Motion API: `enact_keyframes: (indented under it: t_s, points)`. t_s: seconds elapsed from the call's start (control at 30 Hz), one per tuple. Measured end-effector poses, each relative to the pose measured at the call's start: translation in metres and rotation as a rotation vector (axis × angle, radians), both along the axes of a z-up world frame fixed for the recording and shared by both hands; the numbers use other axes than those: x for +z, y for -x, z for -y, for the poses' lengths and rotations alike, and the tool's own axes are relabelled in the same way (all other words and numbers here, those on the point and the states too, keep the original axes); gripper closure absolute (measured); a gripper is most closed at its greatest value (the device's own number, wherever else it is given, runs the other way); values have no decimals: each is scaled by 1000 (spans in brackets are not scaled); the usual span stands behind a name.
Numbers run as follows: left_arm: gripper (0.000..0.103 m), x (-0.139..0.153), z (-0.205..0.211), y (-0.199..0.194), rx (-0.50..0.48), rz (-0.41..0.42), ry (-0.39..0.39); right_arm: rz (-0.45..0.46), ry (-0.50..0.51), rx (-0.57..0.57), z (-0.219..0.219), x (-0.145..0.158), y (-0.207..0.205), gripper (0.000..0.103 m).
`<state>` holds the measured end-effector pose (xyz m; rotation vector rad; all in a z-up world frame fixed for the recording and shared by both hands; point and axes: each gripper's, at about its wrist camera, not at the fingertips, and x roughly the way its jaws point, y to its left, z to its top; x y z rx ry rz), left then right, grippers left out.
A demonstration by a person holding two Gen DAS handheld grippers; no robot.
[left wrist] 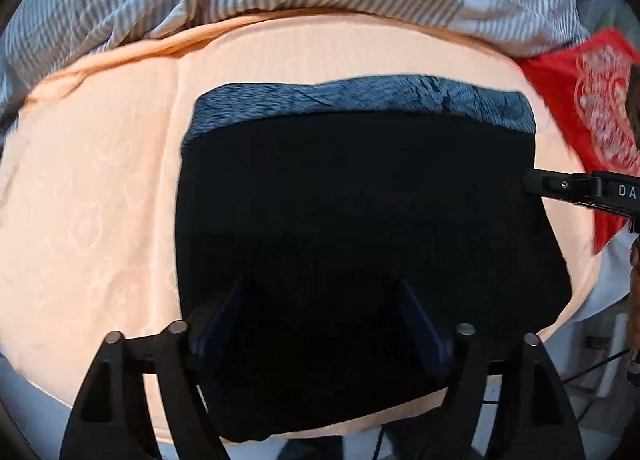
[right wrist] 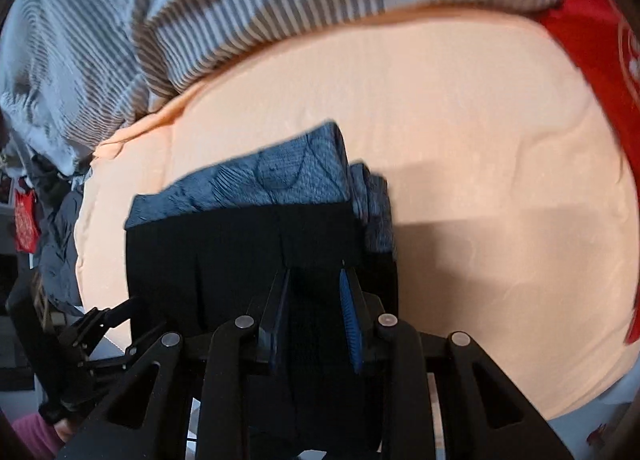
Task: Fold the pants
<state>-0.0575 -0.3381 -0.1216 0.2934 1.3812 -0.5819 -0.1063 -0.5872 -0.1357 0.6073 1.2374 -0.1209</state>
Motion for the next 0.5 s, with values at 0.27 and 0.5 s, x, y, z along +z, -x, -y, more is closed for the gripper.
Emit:
enact_keyframes:
  t_s: [0.27,0.5]
  points:
    - [7,-4,15,1,17,16,-49,19,28,30,-2,-14,-1,76]
    - [7,23,2,1,49,-11,-82,-40,-1,-6,-5,7,20,51]
